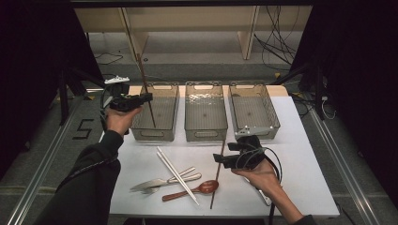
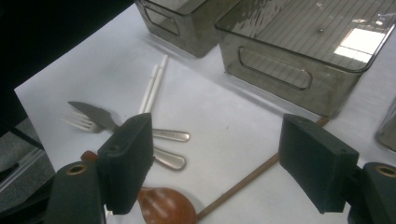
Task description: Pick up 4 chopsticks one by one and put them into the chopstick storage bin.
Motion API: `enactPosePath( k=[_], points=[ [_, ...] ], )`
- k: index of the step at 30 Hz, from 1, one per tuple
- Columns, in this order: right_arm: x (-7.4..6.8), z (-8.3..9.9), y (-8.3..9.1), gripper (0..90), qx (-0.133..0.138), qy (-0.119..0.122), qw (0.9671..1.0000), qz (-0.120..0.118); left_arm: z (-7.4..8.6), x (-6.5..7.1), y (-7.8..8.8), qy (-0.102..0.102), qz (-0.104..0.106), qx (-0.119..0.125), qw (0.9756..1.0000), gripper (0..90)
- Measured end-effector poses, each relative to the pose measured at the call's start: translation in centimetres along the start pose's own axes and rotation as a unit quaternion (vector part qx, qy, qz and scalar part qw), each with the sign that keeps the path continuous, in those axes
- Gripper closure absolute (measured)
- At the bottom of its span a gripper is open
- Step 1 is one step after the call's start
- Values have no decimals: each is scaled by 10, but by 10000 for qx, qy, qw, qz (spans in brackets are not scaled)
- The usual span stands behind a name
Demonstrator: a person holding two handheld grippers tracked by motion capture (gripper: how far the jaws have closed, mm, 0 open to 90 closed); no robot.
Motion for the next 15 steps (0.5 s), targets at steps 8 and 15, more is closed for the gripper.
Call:
enactPosePath(
  k=[8,15],
  points=[
    [1,0,1,275,-1,-1,10000,-29,-5,-12,-18,-287,-378,-335,9983,832],
    [1,0,1,276,-24,18,10000,-42,6,-19,-30,-425,-537,-610,9958,831]
  ],
)
Point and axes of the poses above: each handheld gripper's, and its own axes: y roughly backward along the jaws, z roughly out of its underside, x roughly to its right, the point moved 4 cm from there along -y, roughly forward along the jaws, and after that the axes turned 6 degrees about -z, right-handed, at the moved point
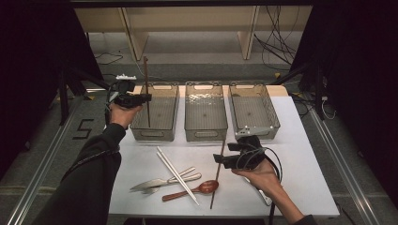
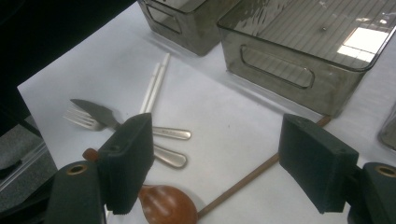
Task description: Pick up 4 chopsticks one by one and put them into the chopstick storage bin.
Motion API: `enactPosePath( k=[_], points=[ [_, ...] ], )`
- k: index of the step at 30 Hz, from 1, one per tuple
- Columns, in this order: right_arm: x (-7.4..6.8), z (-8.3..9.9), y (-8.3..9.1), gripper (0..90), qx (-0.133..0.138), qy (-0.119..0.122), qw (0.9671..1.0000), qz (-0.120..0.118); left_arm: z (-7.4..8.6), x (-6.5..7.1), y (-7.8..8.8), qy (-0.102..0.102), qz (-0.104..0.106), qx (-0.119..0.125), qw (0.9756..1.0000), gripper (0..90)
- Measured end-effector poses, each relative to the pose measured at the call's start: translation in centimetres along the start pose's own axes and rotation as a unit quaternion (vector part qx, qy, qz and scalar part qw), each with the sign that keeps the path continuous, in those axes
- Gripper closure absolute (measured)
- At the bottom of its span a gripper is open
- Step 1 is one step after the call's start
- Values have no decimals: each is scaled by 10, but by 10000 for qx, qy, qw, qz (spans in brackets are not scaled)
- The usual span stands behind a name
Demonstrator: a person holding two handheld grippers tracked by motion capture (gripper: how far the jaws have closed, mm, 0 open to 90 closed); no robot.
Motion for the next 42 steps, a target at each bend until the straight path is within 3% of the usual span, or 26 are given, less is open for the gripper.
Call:
enactPosePath(
  k=[5,11,18,22,27,32,36,39,42],
  points=[
    [0,0,0,276,14,0,10000,-4,8,-4,-6,-31,-66,-110,9999,829],
    [-1,0,-1,276,-9,14,10000,-26,19,-6,-16,-133,-143,-432,9989,828],
    [0,-1,0,276,-7,3,10000,-25,27,-11,-22,-83,-218,-604,9979,819],
    [-1,-1,-1,276,-18,19,10000,-25,26,-13,-20,48,-253,-555,9981,673],
    [0,0,-1,276,-55,23,10000,23,21,-12,-5,266,-175,-350,9989,493],
    [0,0,-3,290,-106,37,9999,38,18,0,22,428,188,-22,9989,361],
    [0,1,-7,398,-233,85,9997,14,25,18,46,166,422,158,9988,308],
    [0,4,-11,496,-400,122,9991,26,33,30,63,104,624,325,9975,279],
    [6,8,-19,534,-717,46,9972,212,45,42,74,33,728,382,9966,265]
  ],
)
Point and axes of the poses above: each handheld gripper's, and its own axes: y roughly backward along the jaws, z roughly out of its underside, x roughly to its right, the point moved 4 cm from there along -y, roughly forward along the jaws, and after that the axes turned 6 degrees about -z, right-handed, at the moved point
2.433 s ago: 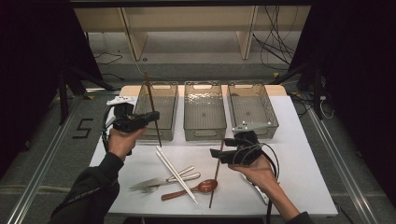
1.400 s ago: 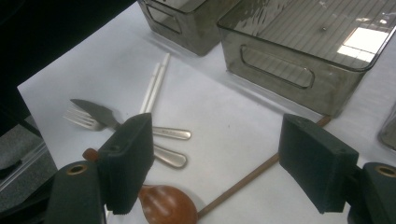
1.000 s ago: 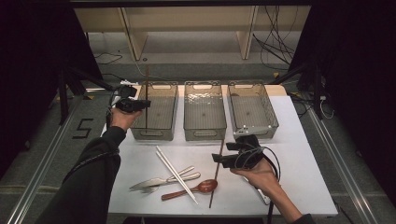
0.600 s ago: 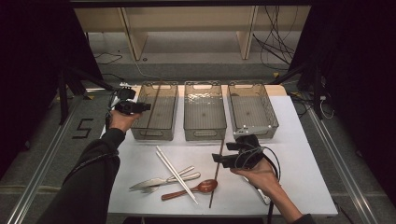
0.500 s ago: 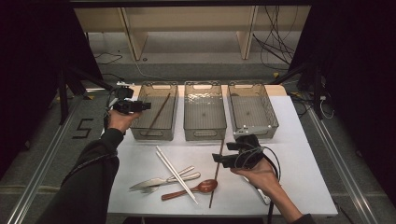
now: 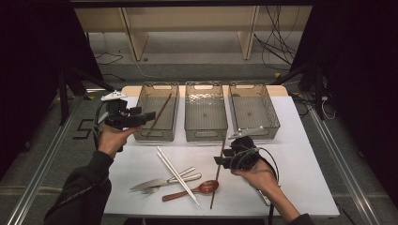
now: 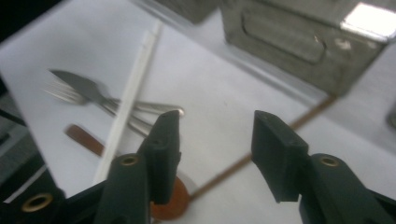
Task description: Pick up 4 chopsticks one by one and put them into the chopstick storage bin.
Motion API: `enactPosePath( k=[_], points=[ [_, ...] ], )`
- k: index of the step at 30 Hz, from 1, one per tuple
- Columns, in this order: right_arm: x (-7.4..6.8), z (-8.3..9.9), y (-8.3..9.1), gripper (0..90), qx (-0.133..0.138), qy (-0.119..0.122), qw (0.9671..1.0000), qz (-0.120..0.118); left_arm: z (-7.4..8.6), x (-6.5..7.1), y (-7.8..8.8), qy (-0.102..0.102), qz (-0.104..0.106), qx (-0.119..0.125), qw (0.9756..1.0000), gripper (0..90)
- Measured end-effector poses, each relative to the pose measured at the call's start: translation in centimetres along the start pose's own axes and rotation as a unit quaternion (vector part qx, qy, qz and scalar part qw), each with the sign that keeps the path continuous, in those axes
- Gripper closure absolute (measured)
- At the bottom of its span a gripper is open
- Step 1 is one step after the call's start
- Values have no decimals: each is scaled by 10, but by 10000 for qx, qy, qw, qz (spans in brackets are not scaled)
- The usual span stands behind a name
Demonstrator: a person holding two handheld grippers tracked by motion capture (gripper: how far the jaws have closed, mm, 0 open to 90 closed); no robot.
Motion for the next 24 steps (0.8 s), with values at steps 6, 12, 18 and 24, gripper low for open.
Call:
enactPosePath(
  k=[6,12,18,24],
  points=[
    [15,2,-13,455,-326,-340,9981,387,22,25,12,-243,144,-80,9996,235],
    [20,3,-27,368,-646,-405,9950,651,42,40,24,-326,336,29,9989,219],
    [23,4,-36,345,-838,-432,9925,774,66,50,34,-396,424,82,9983,201],
    [24,6,-46,333,-1060,-395,9900,848,77,59,42,-512,472,163,9974,184]
  ],
)
Point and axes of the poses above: each handheld gripper's, and its own axes: y roughly backward along the jaws, z roughly out of its underside, x roughly to its right, the point moved 4 cm from there along -y, roughly forward along the jaws, and after that the axes turned 6 degrees about -z, right-handed, at the moved point
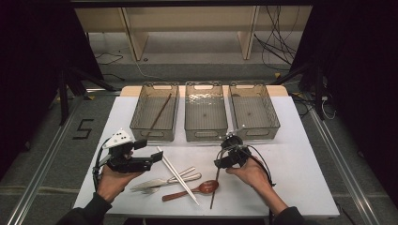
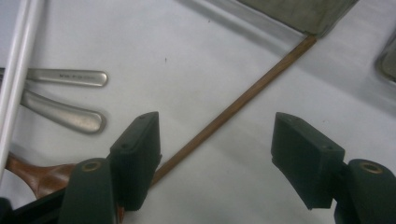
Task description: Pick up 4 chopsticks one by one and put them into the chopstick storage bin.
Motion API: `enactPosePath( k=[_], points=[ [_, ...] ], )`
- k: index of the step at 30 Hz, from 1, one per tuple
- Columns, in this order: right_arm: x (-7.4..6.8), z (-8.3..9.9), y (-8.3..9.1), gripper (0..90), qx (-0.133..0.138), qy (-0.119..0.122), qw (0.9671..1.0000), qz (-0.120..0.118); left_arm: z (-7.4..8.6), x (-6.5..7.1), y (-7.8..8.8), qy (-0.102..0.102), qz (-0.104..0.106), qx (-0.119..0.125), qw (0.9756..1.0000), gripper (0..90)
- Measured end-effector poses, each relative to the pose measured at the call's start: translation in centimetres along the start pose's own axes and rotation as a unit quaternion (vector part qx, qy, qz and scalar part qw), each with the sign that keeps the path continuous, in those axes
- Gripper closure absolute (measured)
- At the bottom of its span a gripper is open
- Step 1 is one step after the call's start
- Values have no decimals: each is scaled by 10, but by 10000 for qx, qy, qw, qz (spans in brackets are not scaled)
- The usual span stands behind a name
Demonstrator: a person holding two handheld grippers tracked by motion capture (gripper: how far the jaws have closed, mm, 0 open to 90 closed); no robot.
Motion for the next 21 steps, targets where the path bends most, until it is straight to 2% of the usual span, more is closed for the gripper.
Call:
enactPosePath(
  k=[6,12,21],
  points=[
    [1,0,-7,314,-160,66,9998,113,7,5,4,-223,36,-5,9997,165],
    [2,1,-12,312,-344,94,9993,143,13,0,6,-180,34,18,9998,159],
    [-2,1,-17,322,-455,169,9987,153,15,-3,8,-131,-34,39,9999,159]
  ],
)
Point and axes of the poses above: each handheld gripper's, and its own axes: y roughly backward along the jaws, z roughly out of its underside, x roughly to its right, the point moved 4 cm from there along -y, roughly forward along the jaws, and after that the axes turned 6 degrees about -z, right-handed, at the moved point
